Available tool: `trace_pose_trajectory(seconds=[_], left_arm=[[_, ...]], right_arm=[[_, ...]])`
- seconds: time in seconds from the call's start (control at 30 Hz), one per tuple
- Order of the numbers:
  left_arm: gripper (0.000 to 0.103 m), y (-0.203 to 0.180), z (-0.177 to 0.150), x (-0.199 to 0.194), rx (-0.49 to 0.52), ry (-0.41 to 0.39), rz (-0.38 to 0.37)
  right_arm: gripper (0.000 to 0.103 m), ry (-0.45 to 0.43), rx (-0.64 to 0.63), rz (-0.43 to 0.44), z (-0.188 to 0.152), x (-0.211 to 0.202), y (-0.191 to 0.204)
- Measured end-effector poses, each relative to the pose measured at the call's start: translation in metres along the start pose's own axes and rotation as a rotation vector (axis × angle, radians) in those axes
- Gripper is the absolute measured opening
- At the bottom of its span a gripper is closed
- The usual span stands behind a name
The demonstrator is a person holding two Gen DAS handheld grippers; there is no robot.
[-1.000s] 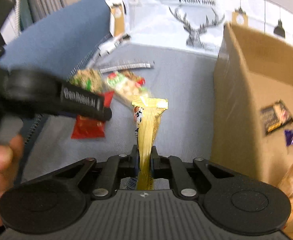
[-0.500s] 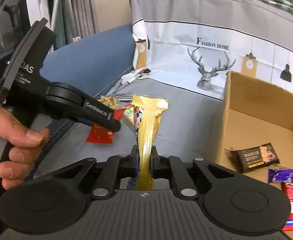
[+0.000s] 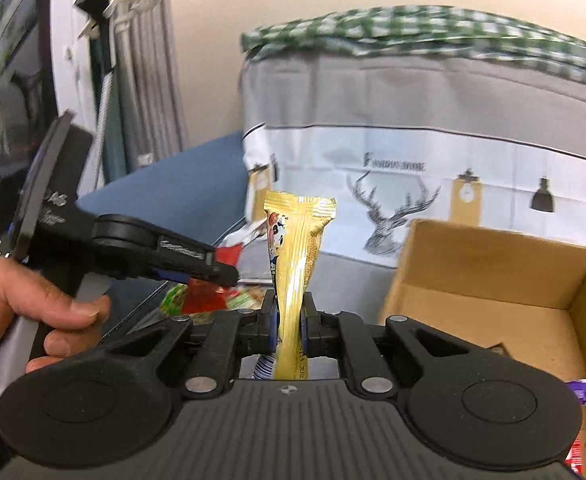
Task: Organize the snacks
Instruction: 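Carry the yellow wafer bar and red packet over the box with both tools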
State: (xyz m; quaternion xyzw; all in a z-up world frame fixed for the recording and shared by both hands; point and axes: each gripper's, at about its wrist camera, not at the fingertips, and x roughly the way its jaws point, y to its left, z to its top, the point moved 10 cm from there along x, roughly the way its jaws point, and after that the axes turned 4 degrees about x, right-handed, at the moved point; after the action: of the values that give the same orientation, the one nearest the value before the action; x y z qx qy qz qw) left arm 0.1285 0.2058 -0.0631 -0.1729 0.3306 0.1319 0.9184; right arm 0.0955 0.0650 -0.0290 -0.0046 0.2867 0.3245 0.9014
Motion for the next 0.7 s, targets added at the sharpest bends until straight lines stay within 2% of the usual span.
trace_pose_trajectory(seconds=[0.23,0.53,0.7], left_arm=[[0.045,-0.036,0.015,-0.012,0.048,-0.112,-0.041],[0.045,-0.096,0.013,-0.022,0.094,-0.166,-0.145],[0.045,-0.139,0.009,-0.031,0.17,-0.206,-0.2]], right_arm=[[0.011,-0.051,0.043,-0.068,0.006,-0.02,-0.045],[0.011,-0.09,0.115,-0.204,0.004,-0.042,-0.109],[0.011,-0.125,0.164,-0.303,0.004,-0.055,-0.144]])
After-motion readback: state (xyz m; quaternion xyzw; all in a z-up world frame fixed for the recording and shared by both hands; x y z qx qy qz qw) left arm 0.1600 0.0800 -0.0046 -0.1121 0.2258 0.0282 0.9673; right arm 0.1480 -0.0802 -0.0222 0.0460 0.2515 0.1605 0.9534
